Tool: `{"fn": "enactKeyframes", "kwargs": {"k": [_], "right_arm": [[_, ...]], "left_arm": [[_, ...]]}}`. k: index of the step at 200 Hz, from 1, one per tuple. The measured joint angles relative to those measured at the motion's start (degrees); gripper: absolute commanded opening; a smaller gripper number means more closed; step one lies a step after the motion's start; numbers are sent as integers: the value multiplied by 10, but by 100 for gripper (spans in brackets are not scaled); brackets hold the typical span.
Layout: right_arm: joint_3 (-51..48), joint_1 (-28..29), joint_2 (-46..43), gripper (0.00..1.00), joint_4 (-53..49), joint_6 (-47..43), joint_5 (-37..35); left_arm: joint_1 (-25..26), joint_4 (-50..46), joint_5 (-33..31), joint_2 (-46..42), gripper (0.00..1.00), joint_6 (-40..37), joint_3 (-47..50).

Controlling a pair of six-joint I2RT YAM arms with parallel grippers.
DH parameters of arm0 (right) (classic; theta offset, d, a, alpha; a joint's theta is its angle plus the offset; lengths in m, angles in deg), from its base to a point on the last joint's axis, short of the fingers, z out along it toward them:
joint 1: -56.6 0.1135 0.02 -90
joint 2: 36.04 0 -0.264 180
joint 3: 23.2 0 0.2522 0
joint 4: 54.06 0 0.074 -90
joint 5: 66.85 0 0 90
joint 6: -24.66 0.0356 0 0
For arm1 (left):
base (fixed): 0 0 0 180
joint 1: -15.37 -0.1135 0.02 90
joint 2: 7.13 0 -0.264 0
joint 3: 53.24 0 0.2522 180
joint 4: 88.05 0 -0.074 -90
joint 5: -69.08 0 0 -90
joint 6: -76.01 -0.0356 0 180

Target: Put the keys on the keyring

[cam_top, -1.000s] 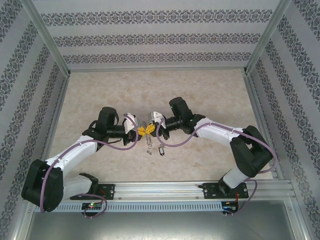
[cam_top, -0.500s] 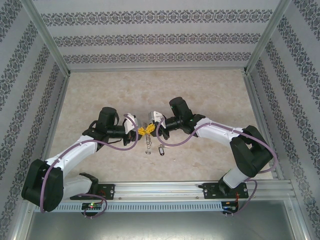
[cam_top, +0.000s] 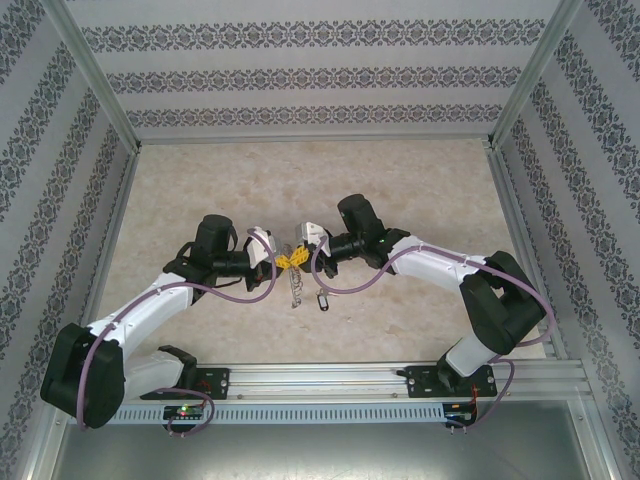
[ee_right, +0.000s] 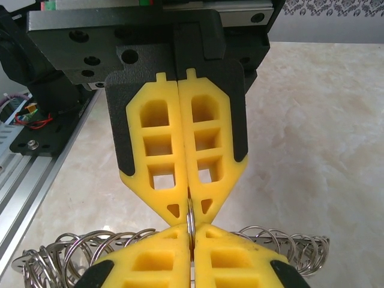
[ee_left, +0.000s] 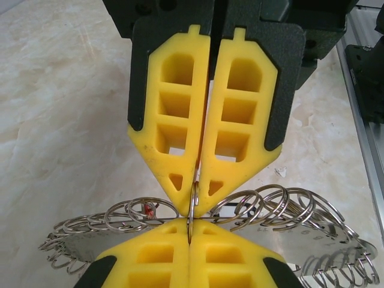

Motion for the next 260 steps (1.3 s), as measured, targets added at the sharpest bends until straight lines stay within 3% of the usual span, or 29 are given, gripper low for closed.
{"fn": "enactKeyframes", "kwargs": {"k": [39,77,98,159,188,218,241,260], "right_arm": [[0,0,0,14,-14,-2,-14],[0,0,0,9,-29,-9,-20],[0,0,0,15,-30,-7,-18],[3,0,-1,18,-18,1,-17],[3,0,-1,15,-10,5,-15],[3,0,-1,0,-9,9,-11],[3,0,-1,0,-9,12,-9],[3,0,-1,0,-9,12,-7]], "left_arm": [[0,1,-1,-3,0,0,0],[0,1,-2,-10,0,0,0],[0,1,-2,-10,0,0,0],[0,1,-2,-10,0,0,0],[0,1,-2,-10,0,0,0],[0,1,-6,-10,0,0,0],[0,1,-6,-10,0,0,0],[0,1,-5,-10,7,0,0]]}}
